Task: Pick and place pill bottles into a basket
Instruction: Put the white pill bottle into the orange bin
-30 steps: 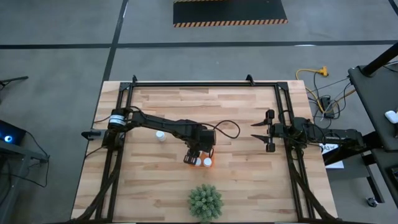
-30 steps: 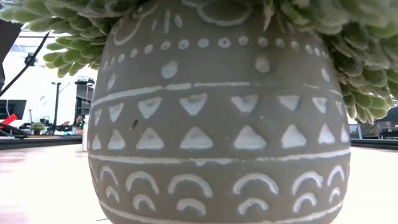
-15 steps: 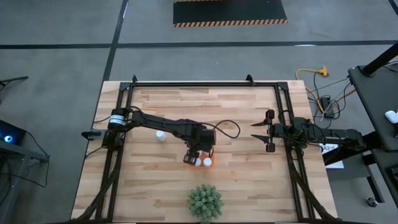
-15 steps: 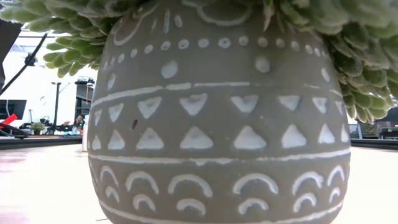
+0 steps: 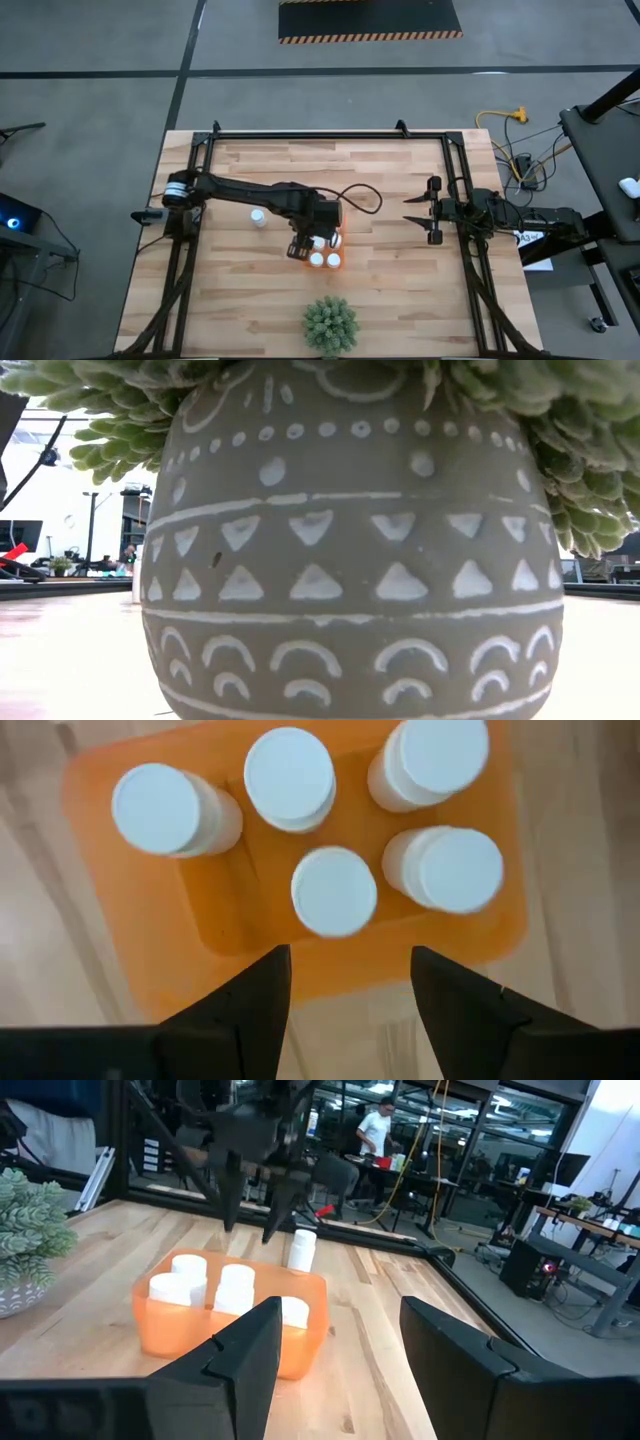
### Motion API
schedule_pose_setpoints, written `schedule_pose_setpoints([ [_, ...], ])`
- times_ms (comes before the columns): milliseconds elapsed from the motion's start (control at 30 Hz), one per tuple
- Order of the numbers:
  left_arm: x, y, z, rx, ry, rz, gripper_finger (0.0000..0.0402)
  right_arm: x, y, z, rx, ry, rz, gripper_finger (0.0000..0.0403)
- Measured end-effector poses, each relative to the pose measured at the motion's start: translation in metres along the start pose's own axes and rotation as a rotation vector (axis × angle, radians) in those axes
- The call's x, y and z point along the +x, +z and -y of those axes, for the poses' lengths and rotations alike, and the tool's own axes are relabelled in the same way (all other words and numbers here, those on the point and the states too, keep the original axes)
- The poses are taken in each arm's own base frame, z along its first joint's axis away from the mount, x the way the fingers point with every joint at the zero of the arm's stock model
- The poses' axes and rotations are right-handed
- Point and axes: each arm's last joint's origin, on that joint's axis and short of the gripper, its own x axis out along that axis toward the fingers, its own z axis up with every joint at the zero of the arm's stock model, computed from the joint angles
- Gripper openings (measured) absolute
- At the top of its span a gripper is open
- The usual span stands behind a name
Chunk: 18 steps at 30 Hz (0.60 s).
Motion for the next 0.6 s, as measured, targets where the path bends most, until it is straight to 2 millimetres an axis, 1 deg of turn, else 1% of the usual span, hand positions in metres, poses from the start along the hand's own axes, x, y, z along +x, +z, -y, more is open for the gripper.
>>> schedule_pose_setpoints([
  [100,-0.013,-0.007,0.002,0.002,0.001,0.001,0.0189,0.000,0.000,0.000,0.000,0.000,0.000,0.0194],
  [233,-0.024,-0.018,0.004,0.010,-0.001,-0.007,0.0189,0.000,0.000,0.000,0.000,0.000,0.000,0.0194],
  [333,-0.033,-0.028,0.003,0.018,-0.002,0.032,0.0189,0.000,0.000,0.000,0.000,0.001,0.000,0.0194],
  [400,-0.036,-0.039,-0.001,0.002,0.001,0.043,0.0189,0.000,0.000,0.000,0.000,0.000,0.000,0.0194],
  [467,-0.036,-0.052,-0.008,-0.023,0.012,0.063,0.0189,0.000,0.000,0.000,0.000,0.000,0.000,0.0194],
  [600,-0.036,-0.086,-0.021,-0.089,0.043,0.105,0.0189,0.000,0.000,0.000,0.000,0.000,0.000,0.0194],
])
